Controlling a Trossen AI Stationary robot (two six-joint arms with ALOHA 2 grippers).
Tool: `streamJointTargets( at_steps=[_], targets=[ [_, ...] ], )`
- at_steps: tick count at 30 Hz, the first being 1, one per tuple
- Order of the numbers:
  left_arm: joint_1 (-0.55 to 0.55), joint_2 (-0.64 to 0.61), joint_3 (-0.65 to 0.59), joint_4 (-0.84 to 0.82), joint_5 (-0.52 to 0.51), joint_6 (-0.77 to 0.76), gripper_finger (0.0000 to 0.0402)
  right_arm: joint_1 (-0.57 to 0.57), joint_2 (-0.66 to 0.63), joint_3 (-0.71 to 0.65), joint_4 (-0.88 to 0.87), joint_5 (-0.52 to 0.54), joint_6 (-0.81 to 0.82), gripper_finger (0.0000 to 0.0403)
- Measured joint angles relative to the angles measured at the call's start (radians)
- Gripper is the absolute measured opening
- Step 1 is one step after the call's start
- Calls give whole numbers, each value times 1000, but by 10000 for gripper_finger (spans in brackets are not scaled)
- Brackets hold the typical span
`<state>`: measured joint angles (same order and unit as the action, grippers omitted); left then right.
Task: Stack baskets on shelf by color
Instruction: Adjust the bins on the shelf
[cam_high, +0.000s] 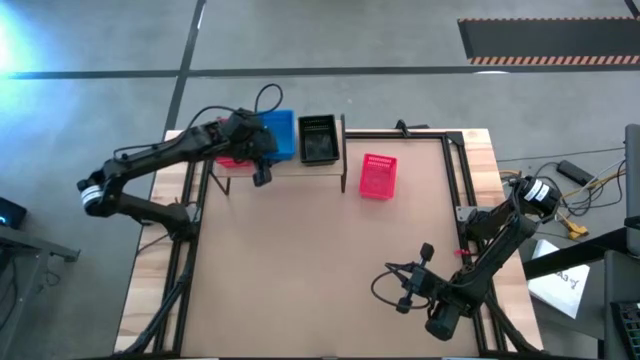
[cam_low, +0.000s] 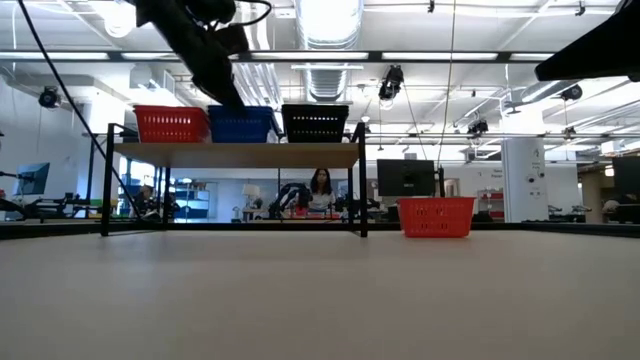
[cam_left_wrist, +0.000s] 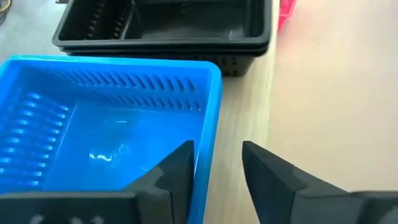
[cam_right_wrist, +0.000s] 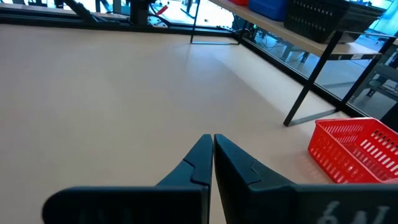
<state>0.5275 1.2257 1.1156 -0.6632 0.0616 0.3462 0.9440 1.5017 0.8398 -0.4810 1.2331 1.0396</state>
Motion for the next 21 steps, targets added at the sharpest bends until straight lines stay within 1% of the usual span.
streamJointTargets(
  at_steps=[4, 15, 21],
  targets=[
    [-15, -24, 0, -20, 4, -1, 108, 0, 0, 0, 0, 0, 0, 9],
    [-27, -51, 13, -37, 12, -22, 106, 0, 0, 0, 0, 0, 0, 9],
    [-54, -120, 51, -38, 12, -28, 106, 0, 0, 0, -1, 0, -3, 9]
  ],
)
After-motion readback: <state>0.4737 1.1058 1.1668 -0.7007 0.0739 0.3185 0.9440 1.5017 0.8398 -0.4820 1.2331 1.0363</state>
